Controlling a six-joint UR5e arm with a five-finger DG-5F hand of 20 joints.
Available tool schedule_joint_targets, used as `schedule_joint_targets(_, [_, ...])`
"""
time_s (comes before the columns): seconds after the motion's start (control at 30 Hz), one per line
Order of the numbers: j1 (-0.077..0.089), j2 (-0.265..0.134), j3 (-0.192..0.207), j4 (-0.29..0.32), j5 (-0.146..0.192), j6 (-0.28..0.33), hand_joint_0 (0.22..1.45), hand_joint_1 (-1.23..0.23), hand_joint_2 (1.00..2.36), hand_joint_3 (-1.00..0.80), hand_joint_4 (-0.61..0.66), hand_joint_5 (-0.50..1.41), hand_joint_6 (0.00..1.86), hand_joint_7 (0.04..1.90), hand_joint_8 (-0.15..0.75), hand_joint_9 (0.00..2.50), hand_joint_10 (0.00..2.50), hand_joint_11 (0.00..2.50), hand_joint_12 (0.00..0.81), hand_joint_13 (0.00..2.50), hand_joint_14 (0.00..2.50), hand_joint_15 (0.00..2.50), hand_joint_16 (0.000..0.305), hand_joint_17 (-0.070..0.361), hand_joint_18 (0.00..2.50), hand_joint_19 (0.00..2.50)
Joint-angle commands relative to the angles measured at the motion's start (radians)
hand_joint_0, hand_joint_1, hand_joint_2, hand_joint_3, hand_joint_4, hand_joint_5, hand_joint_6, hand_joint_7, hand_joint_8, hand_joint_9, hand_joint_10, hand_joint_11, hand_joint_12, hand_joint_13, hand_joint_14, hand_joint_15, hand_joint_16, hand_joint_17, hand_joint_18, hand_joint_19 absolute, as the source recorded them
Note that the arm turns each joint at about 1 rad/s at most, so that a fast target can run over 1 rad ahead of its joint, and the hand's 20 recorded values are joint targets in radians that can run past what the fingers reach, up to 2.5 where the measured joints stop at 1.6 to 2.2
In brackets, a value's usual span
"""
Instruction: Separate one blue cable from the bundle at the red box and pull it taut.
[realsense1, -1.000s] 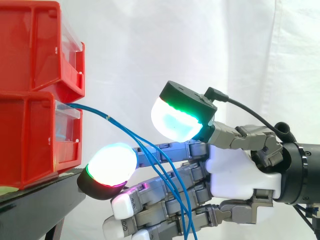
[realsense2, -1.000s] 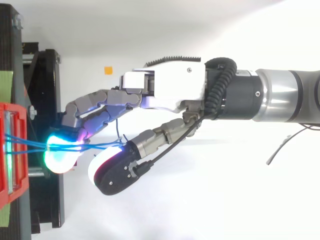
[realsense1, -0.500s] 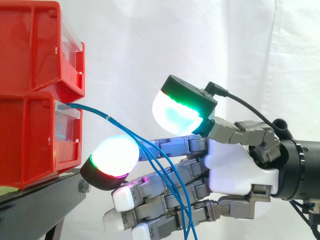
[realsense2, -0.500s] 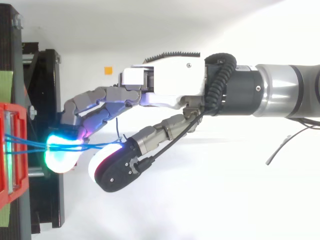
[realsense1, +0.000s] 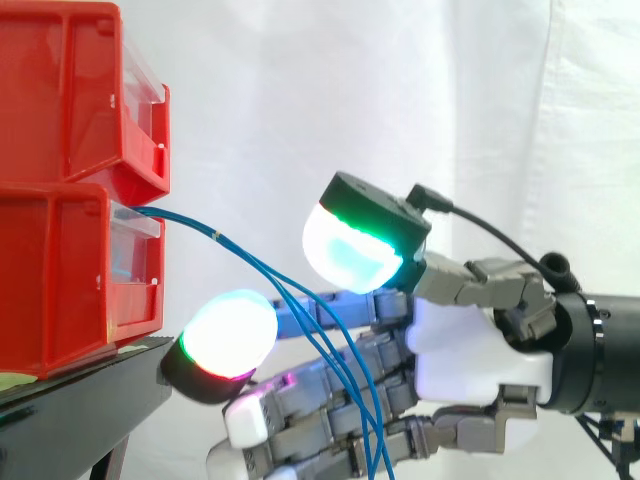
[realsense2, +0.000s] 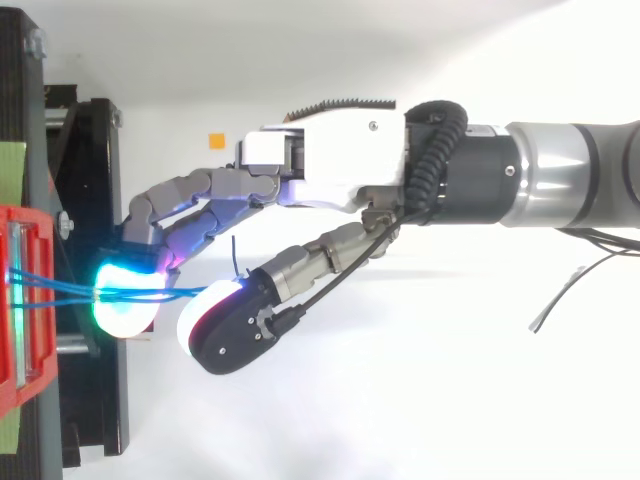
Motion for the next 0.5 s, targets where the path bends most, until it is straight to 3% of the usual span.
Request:
schedule_joint_targets(0.0, [-0.002,-0.019,0.015,0.006,-0.012,0.011,0.59,-0.63,1.01,-0.40,0.20,-0.19,0.50,1.11,0.262,0.56,0.02,0.53,0.354,0.50,0.01,0.30,0.047,0.107,0.36,0.54])
schedule_joint_targets(0.33, [-0.009,-0.019,0.025,0.003,-0.015,0.014,0.59,-0.63,1.01,-0.39,0.18,-0.17,0.50,1.26,0.263,0.57,0.02,0.54,0.352,0.50,0.01,0.30,0.047,0.107,0.37,0.53])
schedule_joint_targets(0.47, [-0.013,-0.019,0.026,0.003,-0.023,0.014,0.59,-0.63,1.01,-0.40,0.17,-0.18,0.52,1.23,0.264,0.58,0.02,0.54,0.351,0.51,0.01,0.31,0.047,0.107,0.37,0.54])
